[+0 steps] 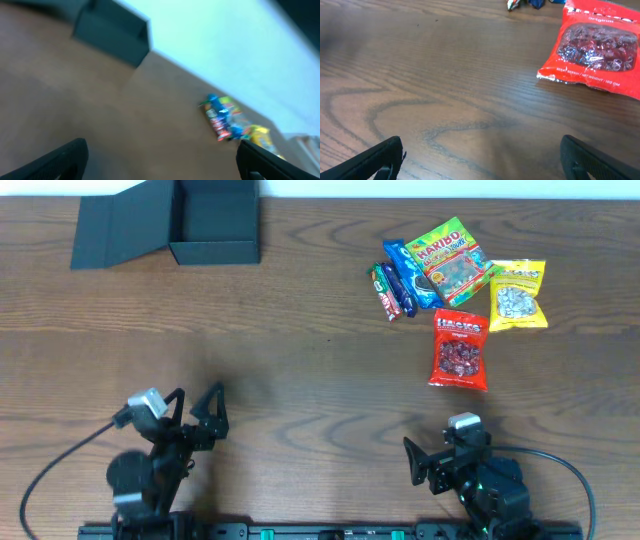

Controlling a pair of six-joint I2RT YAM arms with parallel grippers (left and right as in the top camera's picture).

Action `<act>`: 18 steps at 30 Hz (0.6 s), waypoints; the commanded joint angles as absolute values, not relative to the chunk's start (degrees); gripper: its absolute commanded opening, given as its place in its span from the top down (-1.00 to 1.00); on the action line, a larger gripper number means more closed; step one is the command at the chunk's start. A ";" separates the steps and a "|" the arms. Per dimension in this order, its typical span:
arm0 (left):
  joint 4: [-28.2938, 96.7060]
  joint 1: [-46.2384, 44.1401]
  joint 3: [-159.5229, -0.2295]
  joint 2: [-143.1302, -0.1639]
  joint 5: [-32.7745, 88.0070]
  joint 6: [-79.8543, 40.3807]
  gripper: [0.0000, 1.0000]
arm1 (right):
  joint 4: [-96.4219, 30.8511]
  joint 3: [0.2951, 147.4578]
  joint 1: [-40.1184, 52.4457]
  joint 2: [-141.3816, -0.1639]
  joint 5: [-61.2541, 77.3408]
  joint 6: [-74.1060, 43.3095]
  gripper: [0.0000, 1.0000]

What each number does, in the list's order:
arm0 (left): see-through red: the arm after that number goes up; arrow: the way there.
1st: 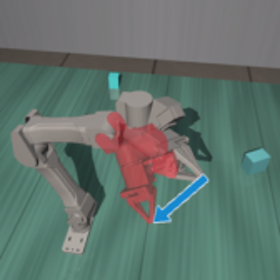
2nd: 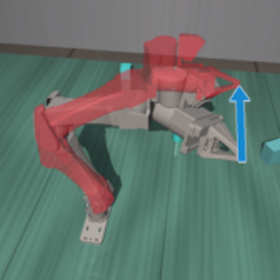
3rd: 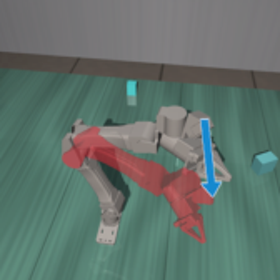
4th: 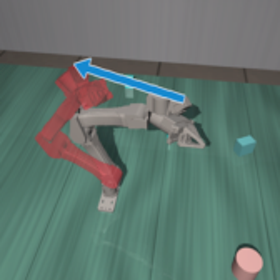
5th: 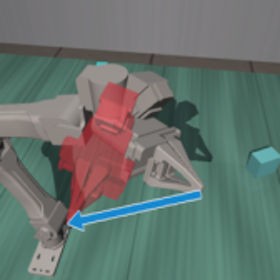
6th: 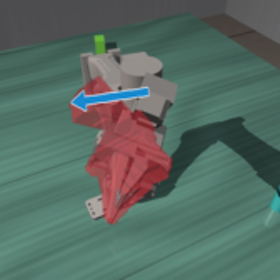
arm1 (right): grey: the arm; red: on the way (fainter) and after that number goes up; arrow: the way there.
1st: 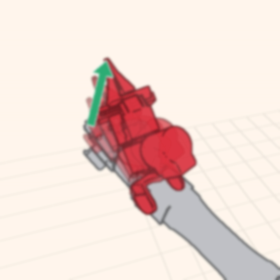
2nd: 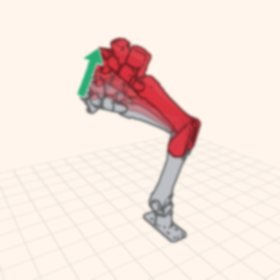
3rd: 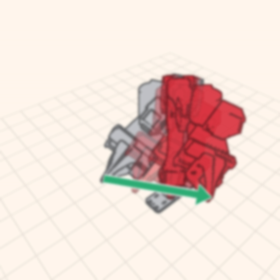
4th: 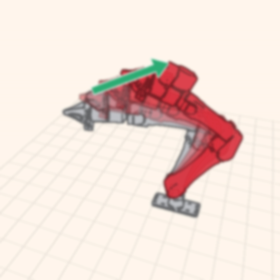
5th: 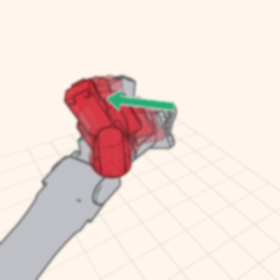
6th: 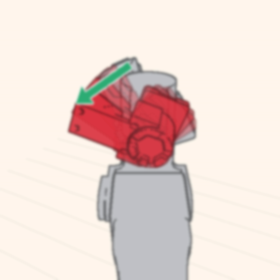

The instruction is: Pack container

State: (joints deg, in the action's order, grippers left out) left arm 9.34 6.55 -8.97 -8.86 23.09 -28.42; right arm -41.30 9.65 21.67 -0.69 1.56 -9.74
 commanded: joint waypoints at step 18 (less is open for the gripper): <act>8.84 6.42 -72.31 -92.92 20.99 -1.69 -0.91 | -41.36 9.10 22.20 -0.30 1.30 -8.71 -0.99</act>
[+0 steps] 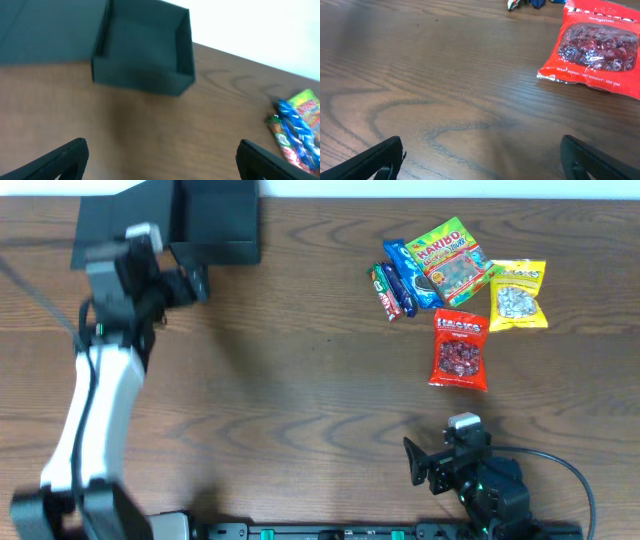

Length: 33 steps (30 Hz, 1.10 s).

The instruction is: Pack container

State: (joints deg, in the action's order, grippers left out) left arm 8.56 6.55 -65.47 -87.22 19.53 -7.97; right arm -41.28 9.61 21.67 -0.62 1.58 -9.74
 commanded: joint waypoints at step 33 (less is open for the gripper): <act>40.25 -0.95 -119.07 -139.90 18.59 3.53 -0.91 | -41.36 9.10 22.20 -0.30 1.30 -8.71 -0.99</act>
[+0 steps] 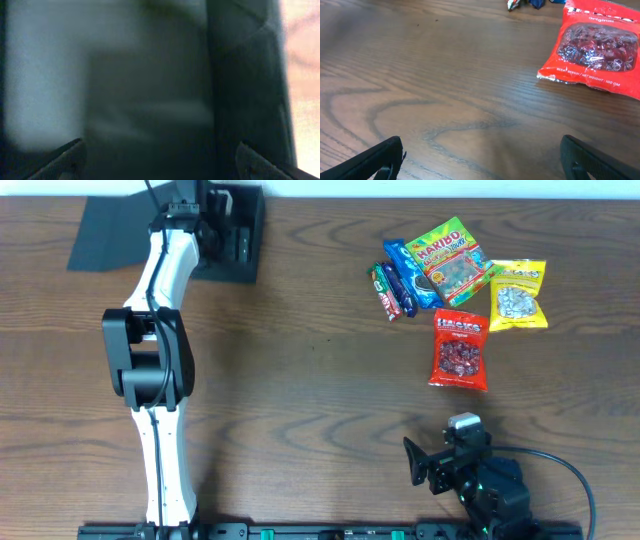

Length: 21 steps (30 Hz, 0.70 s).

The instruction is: Pack container

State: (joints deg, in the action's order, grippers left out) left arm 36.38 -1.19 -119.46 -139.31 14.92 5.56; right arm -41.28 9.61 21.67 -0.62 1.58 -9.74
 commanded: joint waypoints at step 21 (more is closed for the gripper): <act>65.04 -5.63 -126.82 -135.50 17.98 -2.48 -0.90 | -41.36 9.10 22.20 -0.30 1.30 -8.71 -0.98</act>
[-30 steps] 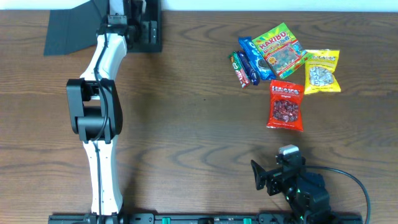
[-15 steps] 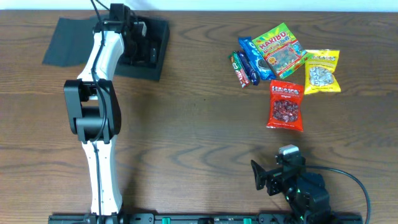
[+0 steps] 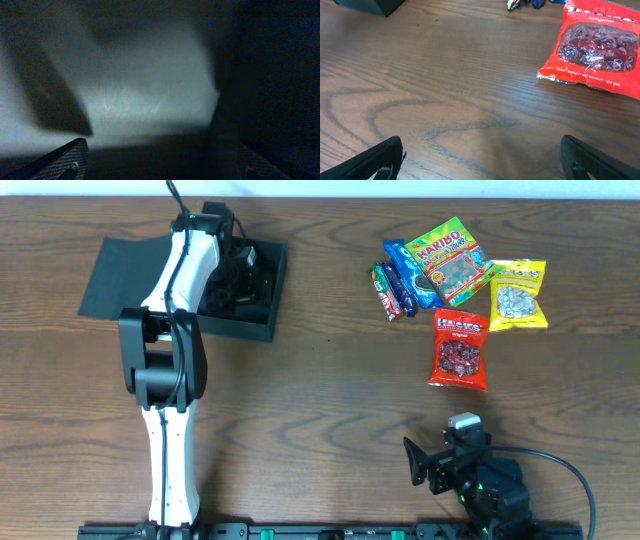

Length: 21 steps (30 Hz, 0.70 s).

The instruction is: Pack container

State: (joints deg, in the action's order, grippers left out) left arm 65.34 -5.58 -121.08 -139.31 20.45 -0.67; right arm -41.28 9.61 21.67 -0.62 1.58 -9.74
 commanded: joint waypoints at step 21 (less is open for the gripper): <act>56.95 -18.96 -126.48 -133.93 -1.61 -8.16 0.18 | -41.36 9.10 22.20 -0.30 1.30 -8.71 -0.98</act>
State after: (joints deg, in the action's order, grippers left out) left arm 56.77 -19.20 -127.87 -132.66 7.46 -4.60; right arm -41.28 9.61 21.67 -0.62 1.58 -9.74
